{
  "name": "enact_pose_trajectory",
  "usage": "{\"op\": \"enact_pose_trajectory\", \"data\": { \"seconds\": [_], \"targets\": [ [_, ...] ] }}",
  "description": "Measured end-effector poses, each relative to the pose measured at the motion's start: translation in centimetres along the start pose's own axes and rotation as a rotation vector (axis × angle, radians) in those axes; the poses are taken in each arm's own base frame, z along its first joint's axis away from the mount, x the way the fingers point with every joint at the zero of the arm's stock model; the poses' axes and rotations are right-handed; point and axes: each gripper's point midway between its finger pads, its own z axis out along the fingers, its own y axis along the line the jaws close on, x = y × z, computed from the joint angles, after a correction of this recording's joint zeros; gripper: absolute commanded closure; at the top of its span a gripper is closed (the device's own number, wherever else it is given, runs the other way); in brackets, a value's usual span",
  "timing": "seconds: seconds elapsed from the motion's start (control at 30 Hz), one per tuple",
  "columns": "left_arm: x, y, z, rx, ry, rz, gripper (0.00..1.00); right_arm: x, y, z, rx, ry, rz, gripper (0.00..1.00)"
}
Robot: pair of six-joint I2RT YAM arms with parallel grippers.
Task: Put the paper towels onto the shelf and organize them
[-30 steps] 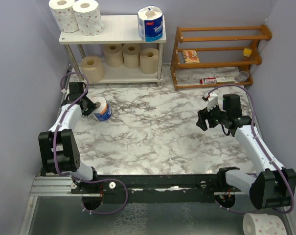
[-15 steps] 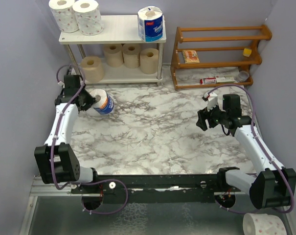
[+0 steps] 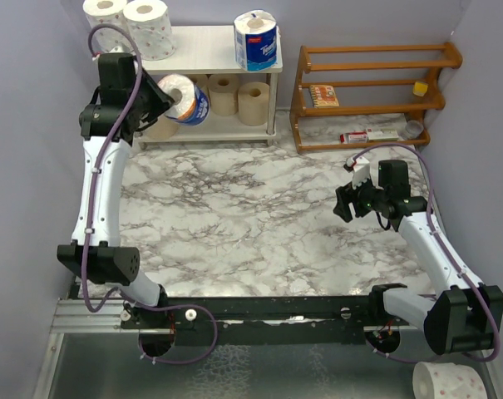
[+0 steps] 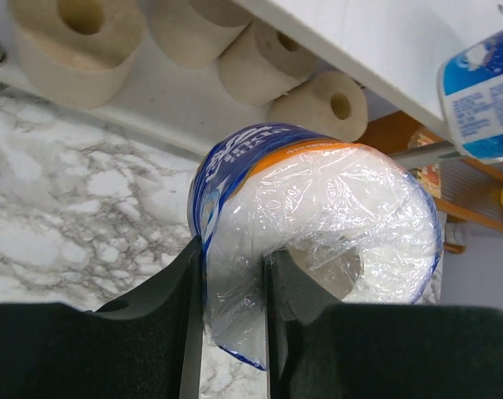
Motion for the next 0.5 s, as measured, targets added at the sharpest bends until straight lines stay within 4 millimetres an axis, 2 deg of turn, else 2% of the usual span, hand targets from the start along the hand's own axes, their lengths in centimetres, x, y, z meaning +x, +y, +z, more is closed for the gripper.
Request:
{"op": "enact_pose_trajectory", "data": {
  "seconds": [0.13,0.3,0.5],
  "targets": [
    [-0.5,-4.3,0.7,0.065,0.012,0.028,1.0,0.0,0.0,0.0,0.0,0.0,0.0,0.33],
    [-1.7,-8.6,0.1,0.155,-0.018,0.029,1.0,0.0,0.0,0.0,0.0,0.0,0.0,0.33],
    [-3.5,-10.5,-0.7,0.201,-0.062,-0.011,1.0,0.0,0.0,0.0,0.0,0.0,0.0,0.33]
  ]
}}
